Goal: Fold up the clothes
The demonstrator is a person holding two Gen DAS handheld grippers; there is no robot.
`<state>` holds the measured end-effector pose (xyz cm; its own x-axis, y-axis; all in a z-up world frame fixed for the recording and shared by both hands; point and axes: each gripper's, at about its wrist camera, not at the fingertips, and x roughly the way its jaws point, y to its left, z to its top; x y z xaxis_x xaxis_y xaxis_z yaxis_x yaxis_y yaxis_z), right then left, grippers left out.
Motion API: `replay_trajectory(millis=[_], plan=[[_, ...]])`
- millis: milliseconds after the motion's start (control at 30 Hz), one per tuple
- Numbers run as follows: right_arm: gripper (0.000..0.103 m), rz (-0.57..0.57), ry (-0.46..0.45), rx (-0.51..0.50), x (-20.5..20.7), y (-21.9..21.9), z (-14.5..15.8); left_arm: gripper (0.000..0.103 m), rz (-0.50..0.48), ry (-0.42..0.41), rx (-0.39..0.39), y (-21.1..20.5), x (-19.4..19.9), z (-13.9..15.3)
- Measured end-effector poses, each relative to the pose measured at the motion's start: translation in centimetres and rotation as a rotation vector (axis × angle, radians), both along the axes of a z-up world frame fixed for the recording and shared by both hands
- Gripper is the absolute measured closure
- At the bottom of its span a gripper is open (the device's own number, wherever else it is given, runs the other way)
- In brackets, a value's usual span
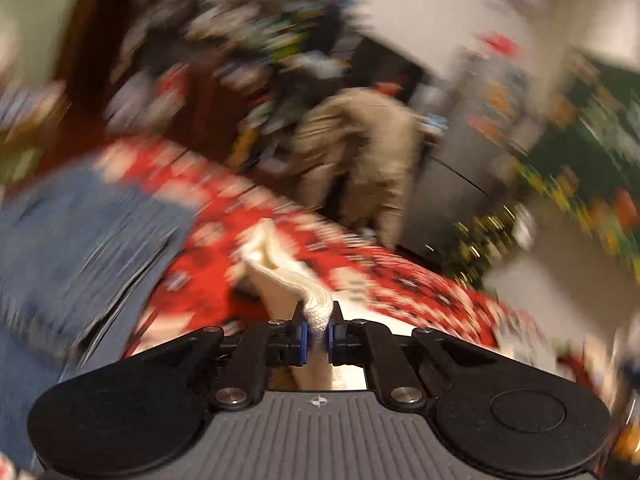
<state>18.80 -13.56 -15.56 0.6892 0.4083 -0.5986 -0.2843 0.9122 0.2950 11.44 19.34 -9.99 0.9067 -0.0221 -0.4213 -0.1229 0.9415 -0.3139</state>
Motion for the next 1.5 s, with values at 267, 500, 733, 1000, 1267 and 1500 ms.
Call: replay_trajectory(millis=[267, 500, 733, 1000, 1267, 1500], plan=[[0.061, -0.016, -0.01, 0.026, 0.1, -0.5, 0.5, 0.095, -0.389, 0.032, 0.331, -11.5, 1.9, -2.5], [0.06, -0.011, 0.004, 0.054, 0.2, -0.6, 0.4, 0.089, -0.439, 0.126, 0.364, -12.5, 3.2, -4.9], [0.06, 0.002, 0.01, 0.09, 0.3, -0.2, 0.3, 0.093, -0.451, 0.11, 0.345, -13.4, 3.7, -4.8], [0.06, 0.02, 0.011, 0.102, 0.7, -0.2, 0.2, 0.067, -0.491, 0.134, 0.126, -11.4, 4.0, -2.9], [0.06, 0.068, 0.008, 0.157, 0.9, 1.6, 0.9, 0.065, -0.344, 0.112, -0.119, -4.6, 5.8, -0.4], [0.061, 0.135, 0.094, 0.16, 1.5, 6.0, -1.3, 0.076, -0.17, 0.226, -0.172, -0.5, 7.5, -3.1]])
